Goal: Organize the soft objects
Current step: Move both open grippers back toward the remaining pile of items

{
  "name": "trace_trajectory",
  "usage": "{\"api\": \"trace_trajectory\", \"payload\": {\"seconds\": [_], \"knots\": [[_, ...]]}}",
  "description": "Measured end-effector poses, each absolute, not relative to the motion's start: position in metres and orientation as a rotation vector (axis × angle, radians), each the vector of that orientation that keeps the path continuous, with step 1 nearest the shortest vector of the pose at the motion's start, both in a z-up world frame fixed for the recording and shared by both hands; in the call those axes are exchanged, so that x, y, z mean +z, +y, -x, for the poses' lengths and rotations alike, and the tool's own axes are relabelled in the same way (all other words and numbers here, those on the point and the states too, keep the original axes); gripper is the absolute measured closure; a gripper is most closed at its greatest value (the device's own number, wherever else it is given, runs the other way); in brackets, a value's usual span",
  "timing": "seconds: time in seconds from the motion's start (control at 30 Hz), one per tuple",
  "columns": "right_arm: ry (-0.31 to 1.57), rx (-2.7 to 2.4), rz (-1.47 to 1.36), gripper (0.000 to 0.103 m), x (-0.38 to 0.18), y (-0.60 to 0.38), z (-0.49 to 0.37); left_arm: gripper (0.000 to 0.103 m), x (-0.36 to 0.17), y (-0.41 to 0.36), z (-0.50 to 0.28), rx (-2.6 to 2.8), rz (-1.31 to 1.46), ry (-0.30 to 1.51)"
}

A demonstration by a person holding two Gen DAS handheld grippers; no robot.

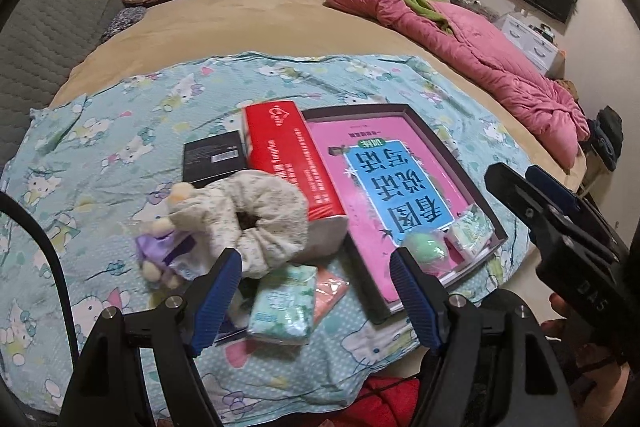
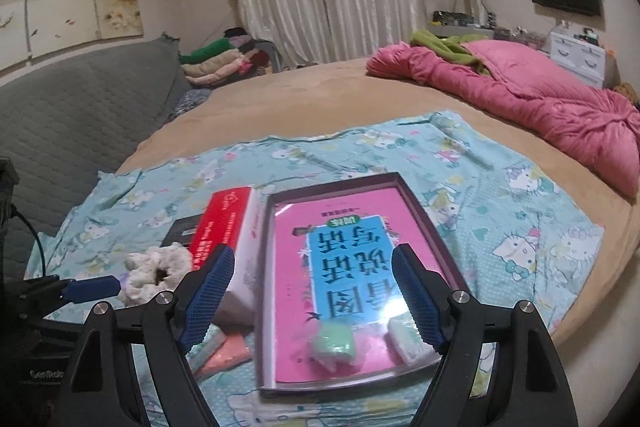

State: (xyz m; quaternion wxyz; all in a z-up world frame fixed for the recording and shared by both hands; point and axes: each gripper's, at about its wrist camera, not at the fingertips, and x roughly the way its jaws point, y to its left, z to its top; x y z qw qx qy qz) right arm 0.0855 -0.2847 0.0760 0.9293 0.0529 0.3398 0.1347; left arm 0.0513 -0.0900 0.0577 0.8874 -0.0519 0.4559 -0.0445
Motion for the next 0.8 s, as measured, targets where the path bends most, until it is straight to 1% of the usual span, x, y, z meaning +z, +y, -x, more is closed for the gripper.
{"api": "trace_trajectory", "payload": {"seconds": [0.4,0.8], "knots": [[0.683,0.349,-0.061,0.021,0.090,-0.256,-0.073,0.027,0.063,-0.041,-0.040,-0.008,0.172,0.926],[0.744,0.445,-0.033,0.020,0.081,-0.224,-0.066,0.027,0.055,0.032,-0.028,0.138,0.259,0.915]]}}
